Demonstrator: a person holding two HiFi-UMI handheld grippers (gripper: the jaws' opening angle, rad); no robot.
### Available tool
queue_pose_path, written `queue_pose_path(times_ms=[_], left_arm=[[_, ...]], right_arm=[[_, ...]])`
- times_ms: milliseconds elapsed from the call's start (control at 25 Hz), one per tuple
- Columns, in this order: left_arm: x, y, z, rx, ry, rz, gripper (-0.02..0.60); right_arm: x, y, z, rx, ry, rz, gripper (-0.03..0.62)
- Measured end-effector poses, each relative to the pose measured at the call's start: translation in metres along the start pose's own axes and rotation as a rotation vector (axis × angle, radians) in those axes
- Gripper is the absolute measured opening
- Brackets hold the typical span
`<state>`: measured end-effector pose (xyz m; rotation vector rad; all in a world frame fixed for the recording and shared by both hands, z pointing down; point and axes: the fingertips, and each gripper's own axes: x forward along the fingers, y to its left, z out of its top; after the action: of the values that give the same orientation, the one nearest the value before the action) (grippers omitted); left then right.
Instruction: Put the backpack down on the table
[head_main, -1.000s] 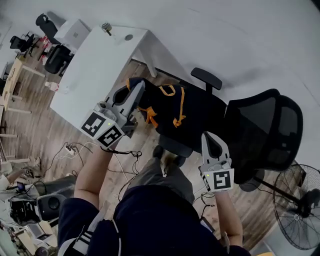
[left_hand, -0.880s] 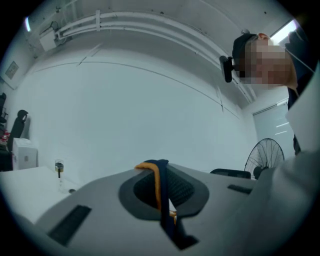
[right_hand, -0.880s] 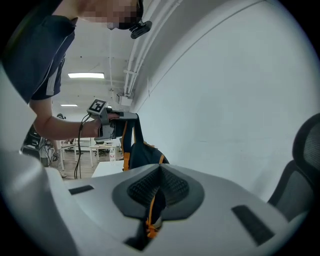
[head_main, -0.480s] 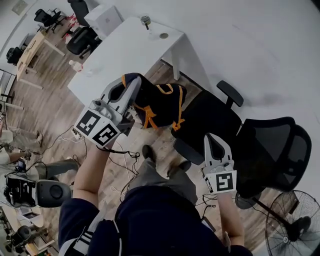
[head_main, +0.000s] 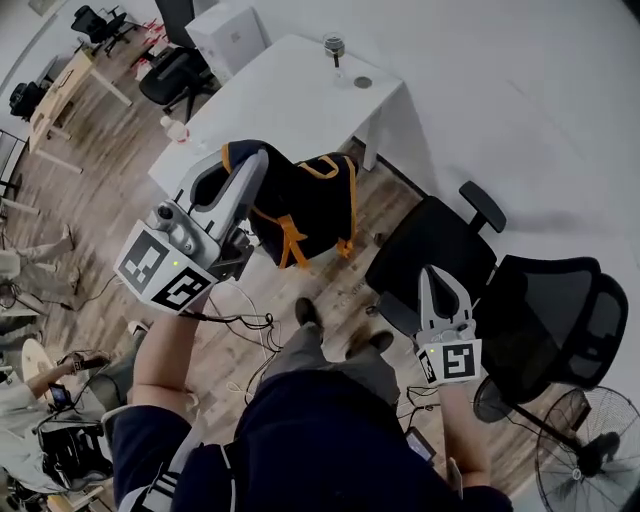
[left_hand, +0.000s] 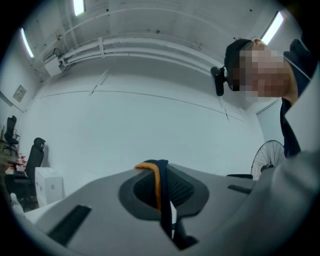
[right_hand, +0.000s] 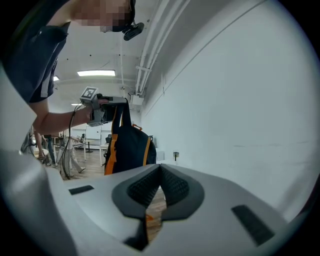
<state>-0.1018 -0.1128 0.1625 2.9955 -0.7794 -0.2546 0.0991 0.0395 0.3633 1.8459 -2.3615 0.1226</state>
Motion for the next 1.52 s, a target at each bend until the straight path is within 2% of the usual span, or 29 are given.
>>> queue_pose_path(times_ms=[120,360,600,1080,1520], left_arm=[[-0.018,0.036,0.02,-0.012,-0.015,-0.013,0.005],[-0.029,0.073,0.021,0.015,-0.007,-0.029,0.005],[-0.033,0.124,0.008,0.027,0.017,0.036,0.005],[-0.01,0.195,-0.041,0.023,0.037,0.204,0.005],[0.024,0.264,-0.054,0.082,0.017,0.299,0.005]], right_arm=[[0.028,0.022,0.007,0.006,0.001,-0.017,-0.002],[0.07,0.054,0.007,-0.001,0.0,-0.007,-0.002],[0.109,0.083,0.013,-0.028,0.012,0.057,-0.002],[0.172,0.055,0.009,-0.057,0.038,0.178,-0.002],[0.203,0.028,0.002,-0.046,0.076,0.199,-0.002]])
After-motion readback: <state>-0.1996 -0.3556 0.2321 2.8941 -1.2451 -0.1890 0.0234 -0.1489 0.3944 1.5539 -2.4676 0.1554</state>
